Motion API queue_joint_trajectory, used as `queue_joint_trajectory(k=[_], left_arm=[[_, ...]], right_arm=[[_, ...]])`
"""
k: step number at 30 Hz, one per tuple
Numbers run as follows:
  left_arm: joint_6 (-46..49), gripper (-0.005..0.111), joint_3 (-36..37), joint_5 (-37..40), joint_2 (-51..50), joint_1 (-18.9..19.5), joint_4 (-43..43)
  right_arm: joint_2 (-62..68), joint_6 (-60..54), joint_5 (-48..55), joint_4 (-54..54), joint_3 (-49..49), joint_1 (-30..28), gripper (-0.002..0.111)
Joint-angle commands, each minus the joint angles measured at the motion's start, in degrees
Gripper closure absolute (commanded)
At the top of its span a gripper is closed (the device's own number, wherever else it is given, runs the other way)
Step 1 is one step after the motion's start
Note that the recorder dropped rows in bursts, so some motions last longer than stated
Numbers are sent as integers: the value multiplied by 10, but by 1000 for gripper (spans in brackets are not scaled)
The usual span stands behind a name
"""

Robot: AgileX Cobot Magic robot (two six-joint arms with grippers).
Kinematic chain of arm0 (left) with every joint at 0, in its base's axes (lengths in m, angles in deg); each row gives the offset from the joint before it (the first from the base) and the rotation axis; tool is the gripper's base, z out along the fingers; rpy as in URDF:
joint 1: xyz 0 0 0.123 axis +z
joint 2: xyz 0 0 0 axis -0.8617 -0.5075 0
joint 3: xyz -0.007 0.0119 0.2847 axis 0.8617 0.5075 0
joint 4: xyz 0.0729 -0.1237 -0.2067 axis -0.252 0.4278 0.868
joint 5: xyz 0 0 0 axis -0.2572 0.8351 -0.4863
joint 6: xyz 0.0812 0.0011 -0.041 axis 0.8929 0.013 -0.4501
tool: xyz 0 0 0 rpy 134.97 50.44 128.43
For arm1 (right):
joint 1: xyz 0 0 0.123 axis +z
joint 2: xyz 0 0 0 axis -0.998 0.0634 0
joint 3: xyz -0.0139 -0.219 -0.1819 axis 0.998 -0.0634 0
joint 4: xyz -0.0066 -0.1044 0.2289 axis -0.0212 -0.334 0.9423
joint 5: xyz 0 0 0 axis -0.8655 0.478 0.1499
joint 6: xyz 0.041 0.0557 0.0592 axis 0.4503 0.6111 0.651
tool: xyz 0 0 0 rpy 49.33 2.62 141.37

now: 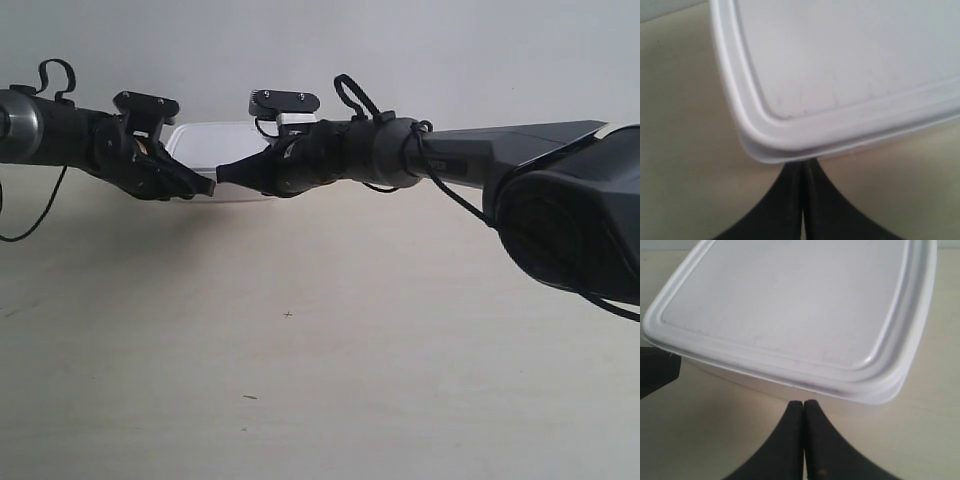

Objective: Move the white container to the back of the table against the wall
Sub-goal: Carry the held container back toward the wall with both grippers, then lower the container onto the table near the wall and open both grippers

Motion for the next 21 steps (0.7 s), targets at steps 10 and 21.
queue_joint_trajectory(k=[10, 21], left_arm=[[-2, 107, -18, 19, -3, -3, -1], [1, 107, -18, -20, -11, -33, -1]], right_arm=[[-2, 2, 24, -7, 4, -2, 108], [-47, 0, 133, -105, 4, -2, 108]])
